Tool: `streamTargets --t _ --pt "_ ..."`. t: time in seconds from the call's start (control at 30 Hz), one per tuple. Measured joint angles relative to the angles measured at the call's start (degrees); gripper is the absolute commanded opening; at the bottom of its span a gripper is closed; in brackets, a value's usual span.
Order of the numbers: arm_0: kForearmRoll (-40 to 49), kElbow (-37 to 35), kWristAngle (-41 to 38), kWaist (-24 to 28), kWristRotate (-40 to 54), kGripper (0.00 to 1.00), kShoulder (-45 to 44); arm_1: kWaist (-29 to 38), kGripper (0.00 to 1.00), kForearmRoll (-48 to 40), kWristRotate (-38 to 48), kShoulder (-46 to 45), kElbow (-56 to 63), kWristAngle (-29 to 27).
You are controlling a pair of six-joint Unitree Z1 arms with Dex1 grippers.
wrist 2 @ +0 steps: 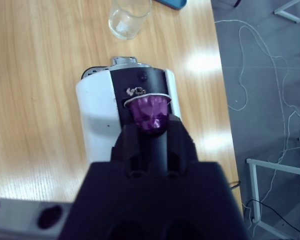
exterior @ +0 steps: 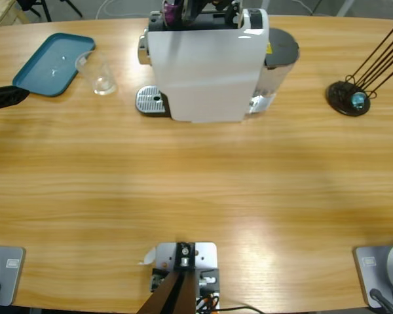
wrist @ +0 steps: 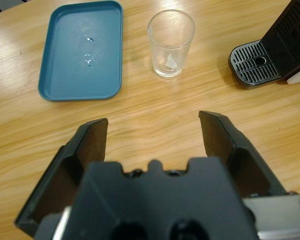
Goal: Pour coffee
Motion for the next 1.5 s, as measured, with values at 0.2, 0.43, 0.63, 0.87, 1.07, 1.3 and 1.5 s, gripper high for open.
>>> streamTargets --t 0.2,0.43,0.63,0.87,1.07,1.3,1.5 --pt "0.0 0.0 0.0 0.0 0.0 0.784 0.0 -0.13 0.49 0.95 0.01 0.41 -0.93 0.1" --pt "0.0 0.0 0.0 0.0 0.0 0.784 0.0 -0.18 0.762 1.86 0.01 0.44 -1.66 0.22" --pt "0.0 0.0 0.0 0.0 0.0 0.784 0.25 1.29 0.0 3.04 4.53 -0.38 -5.23 3.21" --pt "0.0 0.0 0.0 0.0 0.0 0.784 0.25 2.11 0.0 7.8 9.1 -13.54 -5.41 7.24" --pt "0.0 0.0 0.0 0.0 0.0 0.784 0.25 -2.77 0.0 6.04 17.68 -25.36 1.07 1.18" --pt "0.0 0.0 0.0 0.0 0.0 0.784 0.25 -4.05 0.0 -13.99 23.55 -26.01 15.85 -20.6" --pt "0.0 0.0 0.0 0.0 0.0 0.784 0.25 1.19 0.0 -24.41 26.51 -21.01 22.44 -34.47"
